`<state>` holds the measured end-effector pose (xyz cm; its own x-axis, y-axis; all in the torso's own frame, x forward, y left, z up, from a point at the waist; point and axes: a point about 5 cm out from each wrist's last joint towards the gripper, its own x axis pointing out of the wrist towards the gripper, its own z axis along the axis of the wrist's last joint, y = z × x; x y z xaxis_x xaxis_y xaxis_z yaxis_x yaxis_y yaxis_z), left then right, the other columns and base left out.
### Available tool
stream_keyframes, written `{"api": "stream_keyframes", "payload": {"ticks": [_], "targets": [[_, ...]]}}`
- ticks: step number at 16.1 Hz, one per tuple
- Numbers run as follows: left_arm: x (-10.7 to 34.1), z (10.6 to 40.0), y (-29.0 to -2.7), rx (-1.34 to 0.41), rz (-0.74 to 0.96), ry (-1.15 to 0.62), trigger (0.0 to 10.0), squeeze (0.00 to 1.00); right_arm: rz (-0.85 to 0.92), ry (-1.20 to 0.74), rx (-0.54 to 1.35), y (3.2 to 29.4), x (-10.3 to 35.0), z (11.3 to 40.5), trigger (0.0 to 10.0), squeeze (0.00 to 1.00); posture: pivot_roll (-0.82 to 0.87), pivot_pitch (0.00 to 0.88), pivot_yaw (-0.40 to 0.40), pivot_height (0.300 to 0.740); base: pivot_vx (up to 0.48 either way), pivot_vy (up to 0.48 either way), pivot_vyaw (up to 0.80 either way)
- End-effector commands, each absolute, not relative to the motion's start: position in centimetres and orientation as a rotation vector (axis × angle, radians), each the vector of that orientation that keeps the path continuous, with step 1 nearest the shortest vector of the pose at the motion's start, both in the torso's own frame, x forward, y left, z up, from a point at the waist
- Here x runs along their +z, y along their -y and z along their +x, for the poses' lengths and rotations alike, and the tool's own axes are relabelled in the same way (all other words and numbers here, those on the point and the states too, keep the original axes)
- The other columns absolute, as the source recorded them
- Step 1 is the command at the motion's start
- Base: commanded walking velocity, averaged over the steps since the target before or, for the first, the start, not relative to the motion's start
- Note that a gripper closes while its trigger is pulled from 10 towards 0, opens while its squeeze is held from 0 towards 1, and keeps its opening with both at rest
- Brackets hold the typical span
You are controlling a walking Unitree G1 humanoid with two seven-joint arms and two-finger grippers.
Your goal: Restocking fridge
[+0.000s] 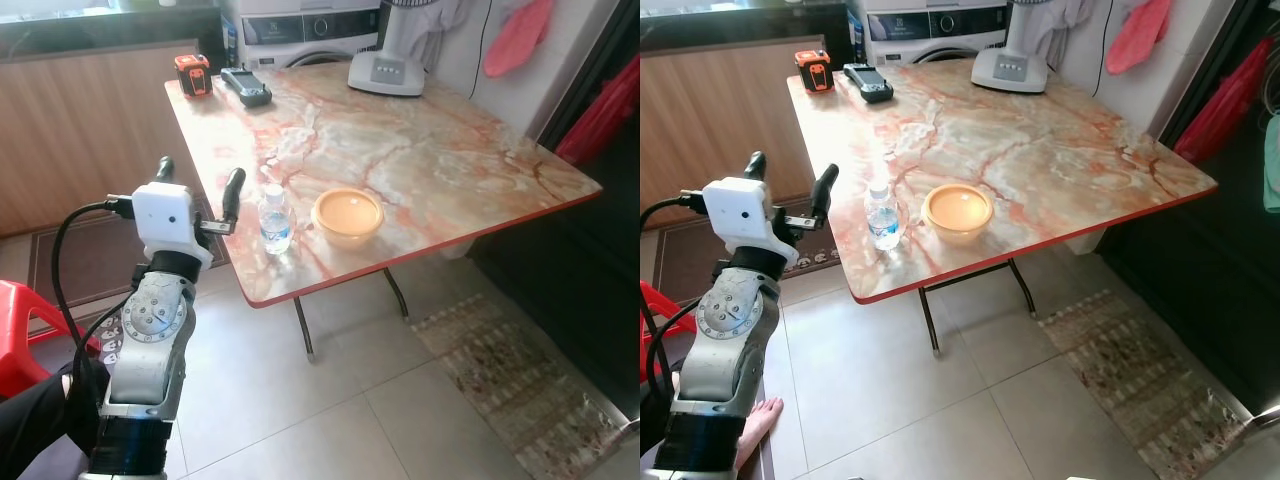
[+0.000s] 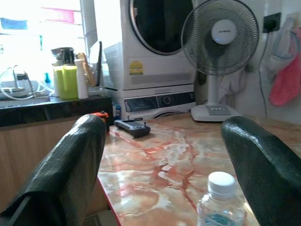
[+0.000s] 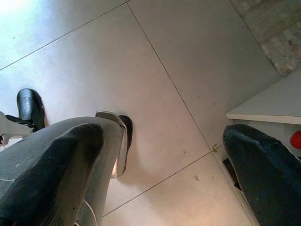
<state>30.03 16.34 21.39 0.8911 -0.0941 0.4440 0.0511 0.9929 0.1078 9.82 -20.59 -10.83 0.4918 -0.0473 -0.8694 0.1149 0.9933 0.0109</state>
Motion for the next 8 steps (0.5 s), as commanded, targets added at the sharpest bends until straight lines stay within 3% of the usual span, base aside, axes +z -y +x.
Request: {"api": "stream_keyframes", "payload": {"ticks": [1,8], "targets": [[21.45,29.66,-15.98,-0.093,0.102,0.452,10.0,0.0,0.053,-1.068,-0.098,20.88,-10.94,9.11,10.0,0.0,0.13,0.08,-0.068,0.736,0.24,0.0,0.0],[21.62,29.23,-15.23,-0.117,0.113,0.428,10.0,0.0,0.055,-1.084,-0.093,20.95,-11.04,8.66,10.0,0.0,0.15,0.046,-0.072,0.736,0.245,0.0,0.0]]}}
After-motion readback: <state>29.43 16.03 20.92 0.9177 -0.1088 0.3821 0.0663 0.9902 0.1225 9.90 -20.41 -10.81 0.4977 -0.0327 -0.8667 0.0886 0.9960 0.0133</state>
